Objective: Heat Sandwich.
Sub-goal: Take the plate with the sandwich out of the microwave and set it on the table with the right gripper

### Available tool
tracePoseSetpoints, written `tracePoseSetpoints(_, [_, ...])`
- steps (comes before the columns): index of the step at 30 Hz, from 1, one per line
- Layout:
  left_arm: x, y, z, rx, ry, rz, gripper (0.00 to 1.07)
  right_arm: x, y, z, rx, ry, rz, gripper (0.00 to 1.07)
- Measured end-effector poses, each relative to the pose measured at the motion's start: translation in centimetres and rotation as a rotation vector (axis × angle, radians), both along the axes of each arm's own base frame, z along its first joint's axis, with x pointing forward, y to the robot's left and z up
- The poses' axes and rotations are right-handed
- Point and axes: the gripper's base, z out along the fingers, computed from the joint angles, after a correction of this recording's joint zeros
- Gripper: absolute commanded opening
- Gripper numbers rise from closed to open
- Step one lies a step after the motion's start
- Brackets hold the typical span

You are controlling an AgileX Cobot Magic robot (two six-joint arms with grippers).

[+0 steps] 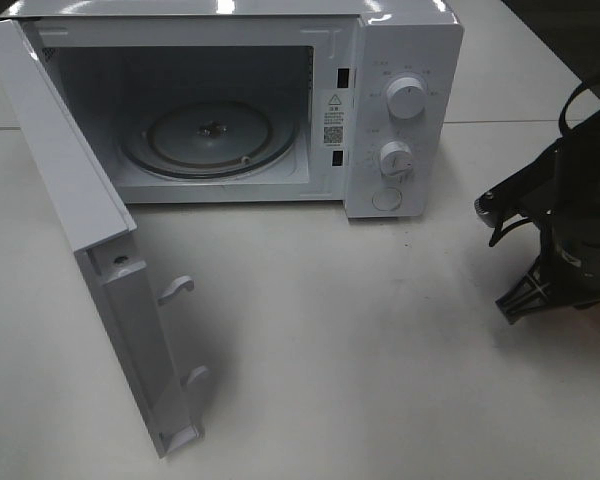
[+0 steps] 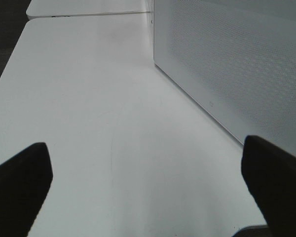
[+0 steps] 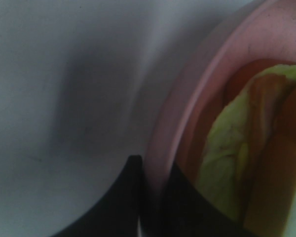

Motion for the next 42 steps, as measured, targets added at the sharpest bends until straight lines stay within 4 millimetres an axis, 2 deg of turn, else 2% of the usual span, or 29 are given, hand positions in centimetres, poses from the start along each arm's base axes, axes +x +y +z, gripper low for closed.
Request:
tracePoseSetpoints(3, [0.0, 0.0, 0.0, 0.000, 0.000, 0.000, 1.03, 0.1, 0.0, -0.5, -0.011, 0.014, 0.006, 0.00])
tracePoseSetpoints(6, [0.0, 0.0, 0.0, 0.000, 0.000, 0.000, 1.03, 0.1, 0.0, -1.9, -0.023, 0.055, -0.003, 0.00])
tracePoseSetpoints(17, [0.0, 0.0, 0.0, 0.000, 0.000, 0.000, 1.03, 0.2, 0.1, -3.3, -0.024, 0.087, 0.017, 0.03])
tracePoseSetpoints(23, [0.0, 0.0, 0.0, 0.000, 0.000, 0.000, 1.03, 0.2, 0.2, -3.4, -0.025, 0.092, 0.020, 0.08])
tracePoseSetpoints(31, [0.0, 0.0, 0.0, 0.000, 0.000, 0.000, 1.03, 0.2, 0.2, -3.5, -0.016, 0.090, 0.027, 0.23])
tracePoseSetpoints(34, [0.0, 0.0, 0.0, 0.000, 0.000, 0.000, 1.03, 0.1, 0.3, -3.3, -0.002, 0.090, 0.013, 0.37])
tracePoseSetpoints(36, [0.0, 0.0, 0.0, 0.000, 0.000, 0.000, 1.03, 0.1, 0.3, -3.2, 0.001, 0.090, 0.012, 0.40])
tracePoseSetpoints(37, [0.0, 0.0, 0.0, 0.000, 0.000, 0.000, 1.03, 0.1, 0.3, -2.8, 0.010, 0.087, 0.013, 0.46])
tracePoseSetpoints(40, [0.0, 0.0, 0.0, 0.000, 0.000, 0.000, 1.03, 0.0, 0.4, -2.3, 0.020, 0.079, 0.013, 0.51])
tracePoseSetpoints(42, [0.0, 0.0, 0.0, 0.000, 0.000, 0.000, 1.03, -0.2, 0.4, -1.2, 0.044, 0.062, 0.014, 0.58])
